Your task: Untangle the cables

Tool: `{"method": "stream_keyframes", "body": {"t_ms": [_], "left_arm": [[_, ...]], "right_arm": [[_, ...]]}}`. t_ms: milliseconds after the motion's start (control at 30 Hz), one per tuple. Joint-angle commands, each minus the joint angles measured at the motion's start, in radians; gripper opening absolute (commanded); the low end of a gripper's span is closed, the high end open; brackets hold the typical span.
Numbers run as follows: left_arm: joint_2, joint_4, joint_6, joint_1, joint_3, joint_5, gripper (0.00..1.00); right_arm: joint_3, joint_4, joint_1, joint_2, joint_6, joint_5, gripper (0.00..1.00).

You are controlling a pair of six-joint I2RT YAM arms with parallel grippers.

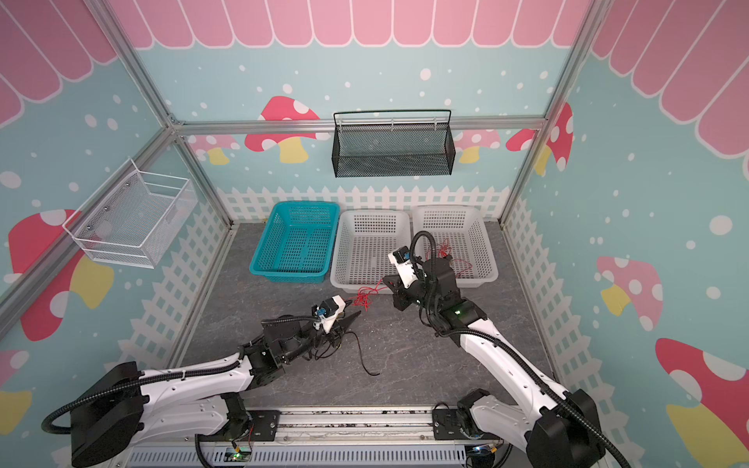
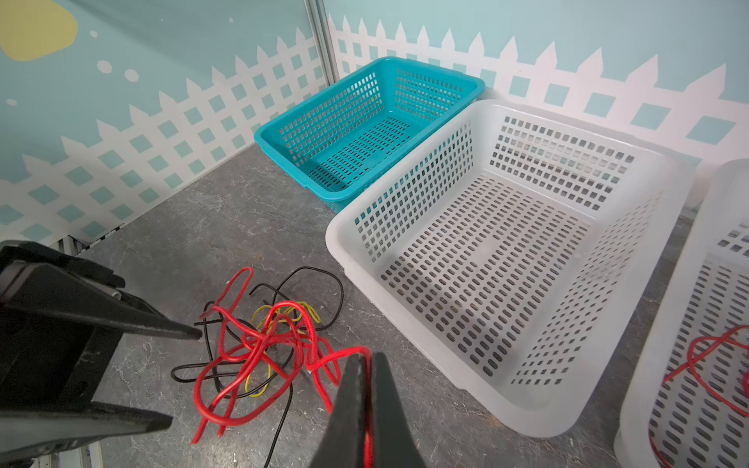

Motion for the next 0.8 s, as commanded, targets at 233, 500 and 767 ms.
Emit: {"method": "stream_keyframes", "body": {"t_ms": [233, 500, 767], "left_arm": [[0.072, 0.096, 0.06, -0.011, 0.021, -0.066, 0.36], [0.129, 0.162, 0.066, -0.011, 0.027, -0.086, 0.2], [0.124, 0.155, 0.052, -0.011, 0.017, -0.063, 0.0]], "right_arm": [[0.018, 0.017, 0.008, 0.0, -0.003, -0.051, 0.0], [0.016, 0.017, 0.008, -0.003, 0.0, -0.06, 0.0], [0.032, 0.015, 0.009, 0.0, 0.027, -0.009, 0.0]]}}
